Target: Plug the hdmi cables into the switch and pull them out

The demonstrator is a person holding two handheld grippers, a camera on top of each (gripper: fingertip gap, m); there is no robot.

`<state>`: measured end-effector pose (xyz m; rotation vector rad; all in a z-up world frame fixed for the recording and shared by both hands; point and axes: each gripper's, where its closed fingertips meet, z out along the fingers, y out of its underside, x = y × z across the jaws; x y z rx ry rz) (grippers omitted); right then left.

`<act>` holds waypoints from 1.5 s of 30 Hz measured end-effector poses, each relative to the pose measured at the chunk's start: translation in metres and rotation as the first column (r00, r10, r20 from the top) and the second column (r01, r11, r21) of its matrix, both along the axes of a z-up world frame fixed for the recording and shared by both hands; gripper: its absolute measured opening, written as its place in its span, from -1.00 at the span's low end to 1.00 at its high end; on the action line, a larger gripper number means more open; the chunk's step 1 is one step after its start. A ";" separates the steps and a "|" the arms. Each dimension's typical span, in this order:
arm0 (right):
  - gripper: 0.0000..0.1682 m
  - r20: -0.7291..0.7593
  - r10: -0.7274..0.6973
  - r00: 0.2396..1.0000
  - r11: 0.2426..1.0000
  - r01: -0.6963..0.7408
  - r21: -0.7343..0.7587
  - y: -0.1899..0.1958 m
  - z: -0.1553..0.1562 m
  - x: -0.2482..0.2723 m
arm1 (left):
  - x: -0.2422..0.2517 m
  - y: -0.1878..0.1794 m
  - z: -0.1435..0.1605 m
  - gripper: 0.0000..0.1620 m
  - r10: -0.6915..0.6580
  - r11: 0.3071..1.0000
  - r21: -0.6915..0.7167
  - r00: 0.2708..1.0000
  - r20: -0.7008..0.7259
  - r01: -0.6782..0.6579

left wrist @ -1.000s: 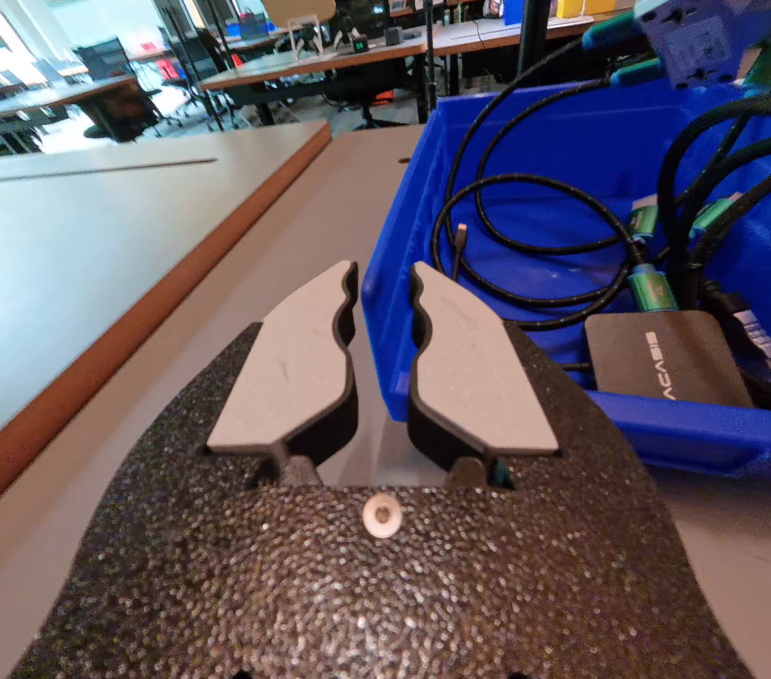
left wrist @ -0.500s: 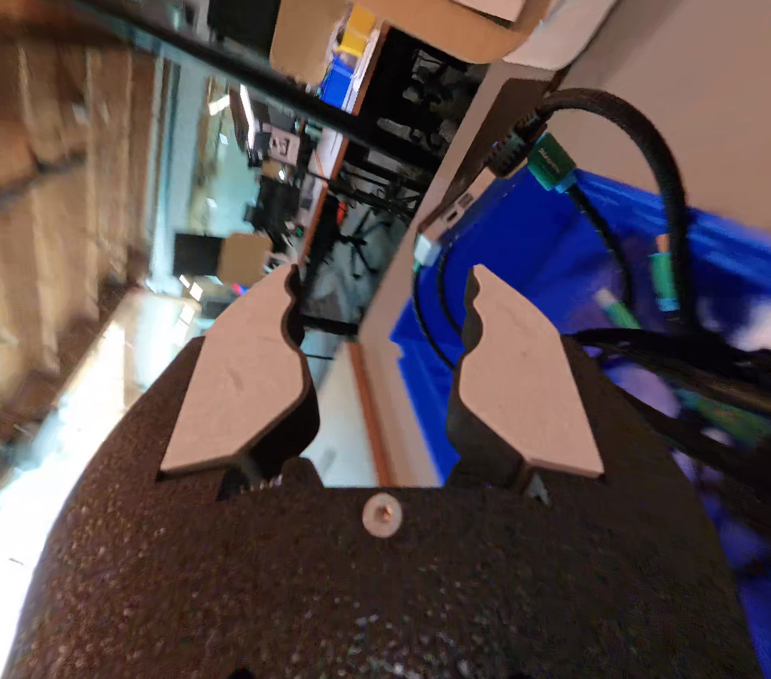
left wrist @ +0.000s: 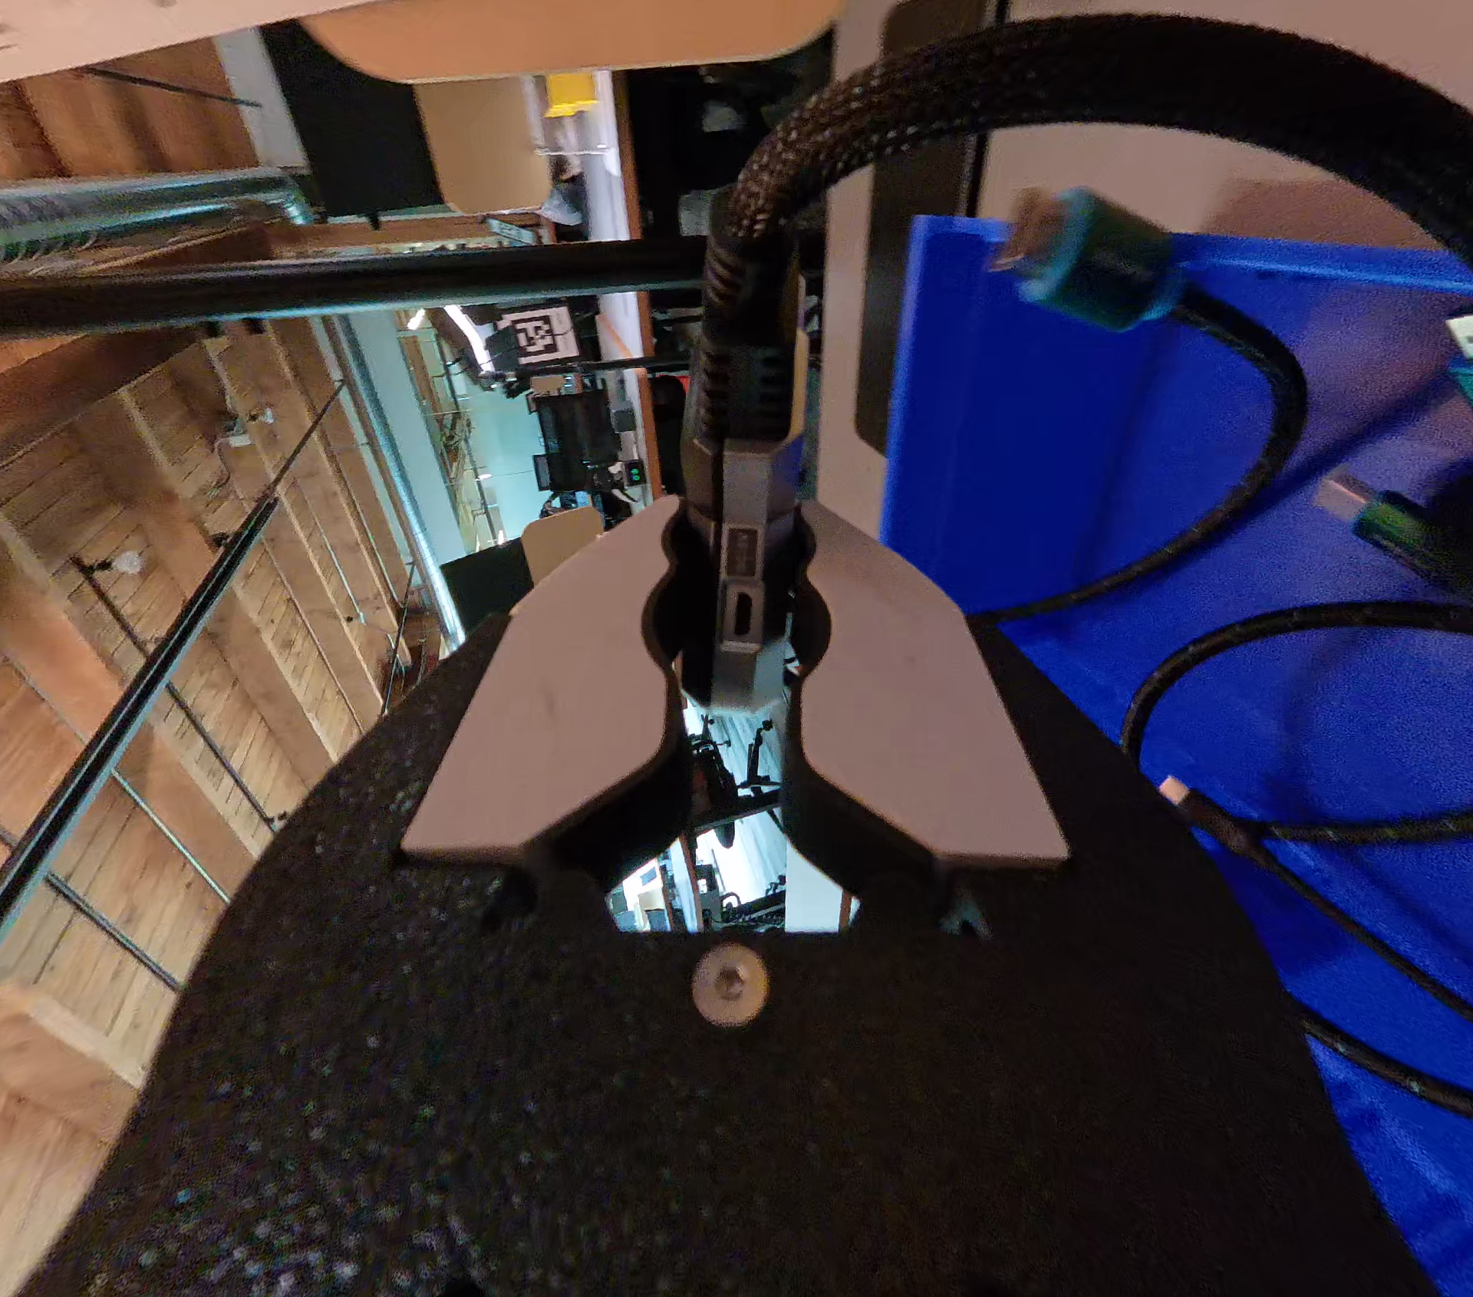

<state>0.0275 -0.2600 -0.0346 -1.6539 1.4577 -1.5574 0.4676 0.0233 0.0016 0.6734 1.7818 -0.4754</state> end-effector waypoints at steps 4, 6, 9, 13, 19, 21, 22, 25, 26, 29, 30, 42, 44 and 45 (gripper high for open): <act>0.04 0.056 0.028 0.998 0.995 -0.033 0.090 0.001 0.000 0.003 | -0.016 0.025 0.058 -0.74 -0.009 0.996 -0.087 0.999 0.037 0.012; 0.04 0.062 0.041 0.997 0.993 -0.048 0.109 0.003 -0.001 0.005 | -0.021 0.040 0.085 -0.74 0.004 0.992 -0.125 0.996 0.092 0.007; 0.04 0.066 0.063 0.996 0.991 -0.070 0.117 0.008 -0.001 0.009 | -0.026 0.059 0.125 -0.74 0.043 0.971 -0.238 0.983 0.179 0.001; 0.03 0.093 0.103 0.990 0.982 -0.116 0.149 0.018 0.000 0.013 | -0.036 0.072 0.166 -0.74 0.090 0.924 -0.383 0.966 0.243 0.010; 0.03 0.076 0.115 0.990 0.982 -0.125 0.142 0.022 -0.002 0.010 | -0.044 0.083 0.217 -0.74 0.144 0.842 -0.540 0.956 0.254 0.017; 0.03 0.081 0.113 0.990 0.981 -0.124 0.150 0.021 -0.002 0.009 | -0.042 0.090 0.234 -0.74 0.179 0.802 -0.598 0.956 0.231 -0.006; 0.03 0.086 0.109 0.990 0.980 -0.121 0.157 0.020 -0.002 0.008 | -0.042 0.092 0.241 -0.74 0.196 0.795 -0.606 0.951 0.241 -0.011; 0.02 0.096 0.105 0.990 0.976 -0.121 0.181 0.017 -0.004 0.008 | -0.042 0.096 0.257 -0.74 0.241 0.776 -0.630 0.936 0.257 -0.027; 0.02 0.100 0.105 0.989 0.975 -0.123 0.186 0.017 -0.004 0.008 | -0.045 0.096 0.263 -0.74 0.236 0.759 -0.651 0.938 0.254 -0.015; 0.02 0.115 0.111 0.987 0.969 -0.133 0.209 0.019 -0.003 0.011 | -0.064 0.086 0.274 -0.74 0.154 0.737 -0.672 0.948 0.279 0.078; 0.01 0.126 0.123 0.984 0.963 -0.149 0.224 0.023 -0.002 0.013 | -0.074 0.078 0.273 -0.74 0.104 0.748 -0.653 0.950 0.295 0.121; -0.09 0.710 0.262 0.654 0.216 -0.757 0.617 0.131 0.084 0.027 | -0.259 -0.049 0.151 -0.79 -0.512 0.718 -0.222 0.716 0.475 0.660; -0.10 0.728 0.231 0.645 0.128 -0.762 0.635 0.140 0.087 0.032 | -0.285 -0.066 0.125 -0.70 -0.569 0.691 -0.144 0.656 0.496 0.708; -0.13 0.734 0.209 0.647 0.102 -0.760 0.642 0.142 0.087 0.035 | -0.297 -0.074 0.112 -0.75 -0.594 0.677 -0.097 0.620 0.513 0.730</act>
